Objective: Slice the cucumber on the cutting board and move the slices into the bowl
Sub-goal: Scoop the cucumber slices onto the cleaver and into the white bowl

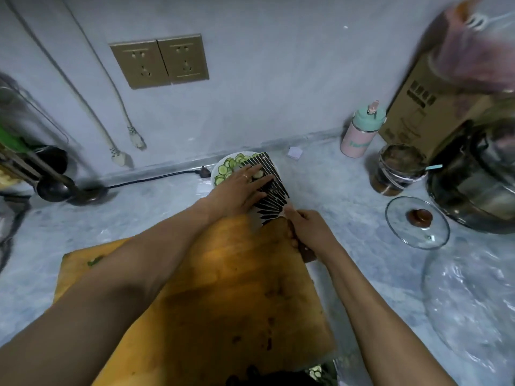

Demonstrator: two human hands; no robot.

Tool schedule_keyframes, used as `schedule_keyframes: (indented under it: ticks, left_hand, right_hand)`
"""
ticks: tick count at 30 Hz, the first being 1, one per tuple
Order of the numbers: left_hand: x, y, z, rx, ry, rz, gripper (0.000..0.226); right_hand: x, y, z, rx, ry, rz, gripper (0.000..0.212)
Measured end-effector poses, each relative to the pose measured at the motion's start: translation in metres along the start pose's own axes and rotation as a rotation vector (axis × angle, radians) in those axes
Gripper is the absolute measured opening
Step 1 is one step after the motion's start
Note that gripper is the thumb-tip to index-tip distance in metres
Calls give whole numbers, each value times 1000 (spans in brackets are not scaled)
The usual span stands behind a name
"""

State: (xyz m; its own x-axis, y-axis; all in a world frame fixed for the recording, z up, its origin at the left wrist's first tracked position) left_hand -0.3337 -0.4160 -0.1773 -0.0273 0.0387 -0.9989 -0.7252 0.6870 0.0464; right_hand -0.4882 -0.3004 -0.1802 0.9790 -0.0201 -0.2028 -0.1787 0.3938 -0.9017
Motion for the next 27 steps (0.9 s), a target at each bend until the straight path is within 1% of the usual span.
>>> schedule_keyframes:
  ticks: [5,8,10,12,15,17,19,20,21,23,27]
  left_hand:
    - [-1,-19,-38,44,-7,-62,53]
    - [5,-37,-44,12,-19,-73,50]
    - [10,-48,-43,2,-44,-138,50]
    - [11,-53,-42,0,-74,-193,44]
    - [4,-48,-40,19,-2,-153,41]
    - [1,-36,-37,79,71,-71,43]
    - [3,-20,-28,149,113,-53,40]
    - [5,-17,-23,146,127,-57,38]
    - [5,-19,-18,101,149,-45,35]
    - [7,-27,-7,-59,212,24,32]
    - [0,-20,26,-384,355,328,32]
  right_hand:
    - [-12,-13,-30,5,55,-15,50]
    - [-18,-11,-41,44,78,-19,48]
    - [-22,-6,-46,82,88,-31,47]
    - [-25,-2,-49,103,93,-42,45]
    - [-27,-2,-50,103,83,-45,43]
    - [-28,-3,-51,95,77,-48,43]
    - [-29,-4,-51,75,81,-25,44]
    - [-30,-4,-51,62,89,-10,45]
    - [-31,-4,-50,51,99,-2,45]
    - [-32,-3,-46,34,115,-11,46]
    - [-31,4,-28,0,109,-36,50]
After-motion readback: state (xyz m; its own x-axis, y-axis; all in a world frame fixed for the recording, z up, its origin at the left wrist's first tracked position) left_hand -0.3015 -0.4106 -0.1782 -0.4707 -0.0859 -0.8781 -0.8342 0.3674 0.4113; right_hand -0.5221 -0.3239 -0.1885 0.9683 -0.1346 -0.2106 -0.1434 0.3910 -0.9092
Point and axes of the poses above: each hand's wrist, its own z-axis away from the middle knuckle, its own x-axis out of the palm, y = z × x, the point moved 7 cm from there along -z, towards the middle knuckle, and after that the axes turned 4 degrees about -z, right-handed, at the moved point
